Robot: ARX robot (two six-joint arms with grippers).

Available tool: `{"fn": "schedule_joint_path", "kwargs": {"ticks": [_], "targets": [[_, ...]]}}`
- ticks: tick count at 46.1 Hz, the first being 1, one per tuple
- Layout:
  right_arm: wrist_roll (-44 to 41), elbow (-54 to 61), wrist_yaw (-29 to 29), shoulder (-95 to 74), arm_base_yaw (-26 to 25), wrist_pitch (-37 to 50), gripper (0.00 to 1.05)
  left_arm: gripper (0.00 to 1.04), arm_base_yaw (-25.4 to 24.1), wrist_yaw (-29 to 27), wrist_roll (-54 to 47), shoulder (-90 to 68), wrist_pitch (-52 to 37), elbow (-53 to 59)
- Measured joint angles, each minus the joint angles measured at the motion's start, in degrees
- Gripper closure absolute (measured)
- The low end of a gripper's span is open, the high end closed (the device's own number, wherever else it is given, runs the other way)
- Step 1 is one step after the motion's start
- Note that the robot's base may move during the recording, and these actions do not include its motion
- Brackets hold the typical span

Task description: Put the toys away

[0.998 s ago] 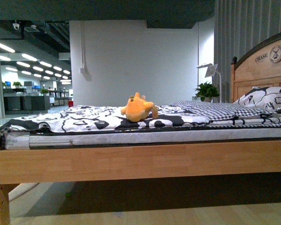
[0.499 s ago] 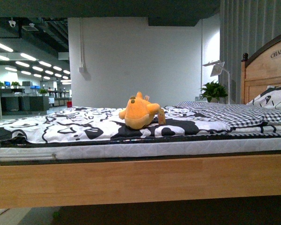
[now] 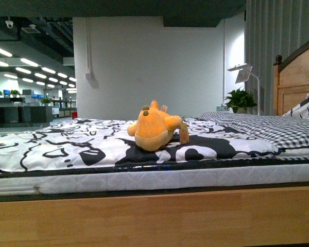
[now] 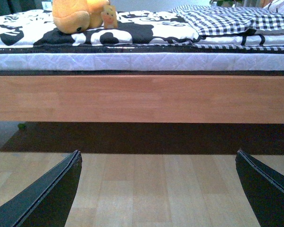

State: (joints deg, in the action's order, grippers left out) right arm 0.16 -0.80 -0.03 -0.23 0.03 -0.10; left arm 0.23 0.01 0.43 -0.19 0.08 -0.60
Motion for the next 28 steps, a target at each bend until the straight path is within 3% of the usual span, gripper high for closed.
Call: {"fn": "schedule_joint_path", "kwargs": {"ticks": [28], "targets": [[0.0,0.0,0.0,0.0,0.0,0.0,0.06,0.06,0.0,0.0,0.0,0.0,0.0,0.0]]}}
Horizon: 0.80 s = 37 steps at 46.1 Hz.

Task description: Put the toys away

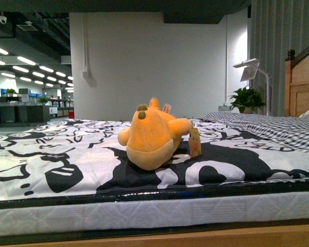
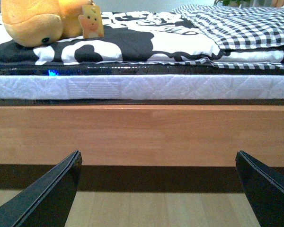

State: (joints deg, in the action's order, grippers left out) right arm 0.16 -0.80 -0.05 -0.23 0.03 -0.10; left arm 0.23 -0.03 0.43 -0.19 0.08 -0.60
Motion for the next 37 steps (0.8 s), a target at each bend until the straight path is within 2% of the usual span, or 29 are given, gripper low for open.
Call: {"fn": "schedule_joint_path", "kwargs": {"ticks": [31,33,34,35,37], "targets": [[0.0,0.0,0.0,0.0,0.0,0.0,0.06,0.06,0.0,0.0,0.0,0.0,0.0,0.0],[2.3,-0.1,-6.5,-1.5,-1.9,0.9,0.06,0.06,0.0,0.0,0.0,0.0,0.0,0.0],[2.6,-0.1,-7.5,-2.3,-2.7,1.6,0.06,0.06,0.0,0.0,0.0,0.0,0.0,0.0],[4.1,-0.3,-12.5,-4.2,-4.3,3.3,0.06,0.06,0.0,0.0,0.0,0.0,0.0,0.0],[7.0,-1.4,-18.8,-9.7,-6.6,8.0,0.06,0.06,0.0,0.1,0.0,0.0,0.0,0.0]]}}
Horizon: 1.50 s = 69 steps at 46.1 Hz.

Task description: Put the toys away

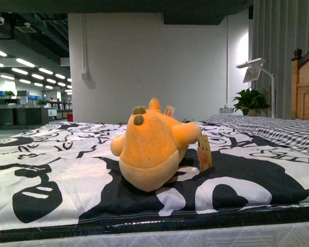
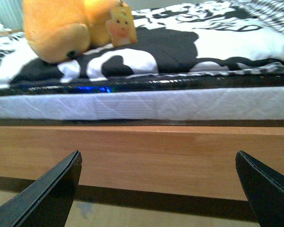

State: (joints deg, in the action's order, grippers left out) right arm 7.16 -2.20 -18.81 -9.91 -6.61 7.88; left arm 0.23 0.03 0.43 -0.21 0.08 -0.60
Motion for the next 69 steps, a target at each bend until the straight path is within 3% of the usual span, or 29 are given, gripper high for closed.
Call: {"fn": "schedule_joint_path", "kwargs": {"ticks": [5,12,26,39,55,69], "targets": [[2.8,-4.0,-2.5,-11.9,-0.5,10.7,0.06,0.06,0.0,0.0,0.0,0.0,0.0,0.0],[3.1,-16.7,3.0,-31.0,4.6,21.4,0.06,0.06,0.0,0.0,0.0,0.0,0.0,0.0],[-4.4,-47.3,16.5,-55.8,24.1,16.7,0.06,0.06,0.0,0.0,0.0,0.0,0.0,0.0],[-9.7,-69.9,27.3,-76.0,36.3,10.8,0.06,0.06,0.0,0.0,0.0,0.0,0.0,0.0],[-10.7,-80.2,33.7,-86.8,40.2,8.6,0.06,0.06,0.0,0.0,0.0,0.0,0.0,0.0],[-11.3,-84.4,37.7,-94.2,40.7,8.9,0.06,0.06,0.0,0.0,0.0,0.0,0.0,0.0]]}}
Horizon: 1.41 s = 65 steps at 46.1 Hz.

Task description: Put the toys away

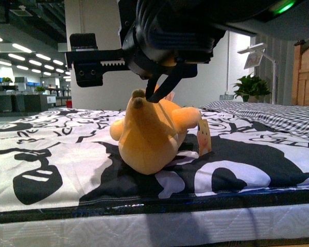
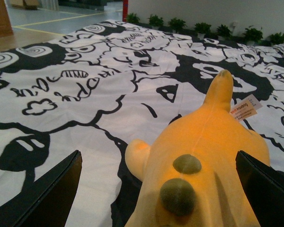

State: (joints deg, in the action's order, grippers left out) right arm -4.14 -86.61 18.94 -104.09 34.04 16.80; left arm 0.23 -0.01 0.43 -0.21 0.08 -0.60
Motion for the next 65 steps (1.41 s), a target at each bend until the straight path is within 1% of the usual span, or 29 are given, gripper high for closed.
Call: {"fn": "schedule_joint_path", "kwargs": {"ticks": [4,11,23,38,46,53,55,57,65], "targets": [[0.0,-0.2,1.8,-1.9,-0.5,1.2,0.06,0.06,0.0,0.0,0.0,0.0,0.0,0.0],[0.3,0.6,2.2,-2.8,-1.3,2.1,0.06,0.06,0.0,0.0,0.0,0.0,0.0,0.0],[0.2,5.9,2.6,-4.6,-1.6,4.2,0.06,0.06,0.0,0.0,0.0,0.0,0.0,0.0],[-0.4,6.7,5.9,-4.7,-1.6,6.3,0.06,0.06,0.0,0.0,0.0,0.0,0.0,0.0],[0.1,6.8,6.8,-4.5,-1.6,6.3,0.23,0.06,0.0,0.0,0.0,0.0,0.0,0.0],[1.0,6.8,6.7,-3.6,-1.7,5.2,0.42,0.06,0.0,0.0,0.0,0.0,0.0,0.0],[1.5,6.8,6.4,-3.0,-1.7,4.7,0.48,0.06,0.0,0.0,0.0,0.0,0.0,0.0],[1.6,6.8,6.3,-2.6,-1.7,4.4,0.52,0.06,0.0,0.0,0.0,0.0,0.0,0.0],[2.3,6.8,4.3,0.7,-2.1,3.2,0.71,0.06,0.0,0.0,0.0,0.0,0.0,0.0]]}}
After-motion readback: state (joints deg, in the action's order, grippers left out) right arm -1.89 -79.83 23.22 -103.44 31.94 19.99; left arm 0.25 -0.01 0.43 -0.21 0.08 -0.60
